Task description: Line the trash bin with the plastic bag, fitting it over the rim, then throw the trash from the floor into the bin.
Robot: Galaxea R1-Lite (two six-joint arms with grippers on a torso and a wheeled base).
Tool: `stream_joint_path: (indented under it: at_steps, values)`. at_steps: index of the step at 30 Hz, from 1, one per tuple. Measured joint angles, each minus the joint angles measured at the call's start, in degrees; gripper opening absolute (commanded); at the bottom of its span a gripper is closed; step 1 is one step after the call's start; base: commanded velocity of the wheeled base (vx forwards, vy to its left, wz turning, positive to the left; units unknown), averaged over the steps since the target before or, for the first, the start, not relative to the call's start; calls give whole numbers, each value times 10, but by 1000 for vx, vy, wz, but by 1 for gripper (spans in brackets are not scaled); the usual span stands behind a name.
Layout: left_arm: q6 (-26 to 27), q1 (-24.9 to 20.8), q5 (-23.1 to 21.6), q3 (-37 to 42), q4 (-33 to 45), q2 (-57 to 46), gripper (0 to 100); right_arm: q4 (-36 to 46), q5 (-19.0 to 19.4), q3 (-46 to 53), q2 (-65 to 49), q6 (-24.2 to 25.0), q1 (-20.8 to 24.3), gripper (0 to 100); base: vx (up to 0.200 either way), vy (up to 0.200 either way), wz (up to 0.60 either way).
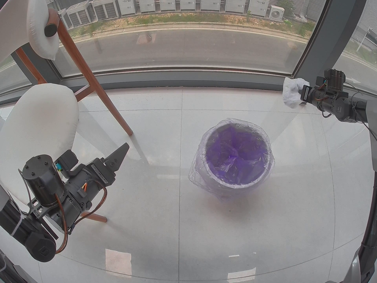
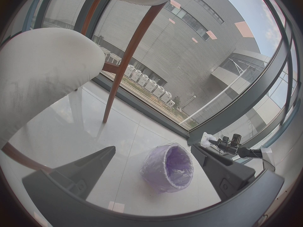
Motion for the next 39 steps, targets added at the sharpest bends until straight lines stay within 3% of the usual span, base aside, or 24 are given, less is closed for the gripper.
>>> stream_joint_path:
  at_steps: [9,17,22,28,39]
  values:
    - [4,-1,3,12,-16,-4,100,-156,55,223,-86,-47,62,0,0,0,0]
    - [7,-5,27,20,-27,-7,100,-378,82,451,-112,-79,172,0,0,0,0]
    - [9,-11,41,25,-33,-9,100,-450,87,539,-108,-94,237,0,0,0,0]
    - [9,-14,56,27,-35,-10,100,-480,63,557,-77,-103,257,0,0,0,0]
    - [9,-15,57,28,-35,-9,100,-478,37,495,-48,-96,217,0,0,0,0]
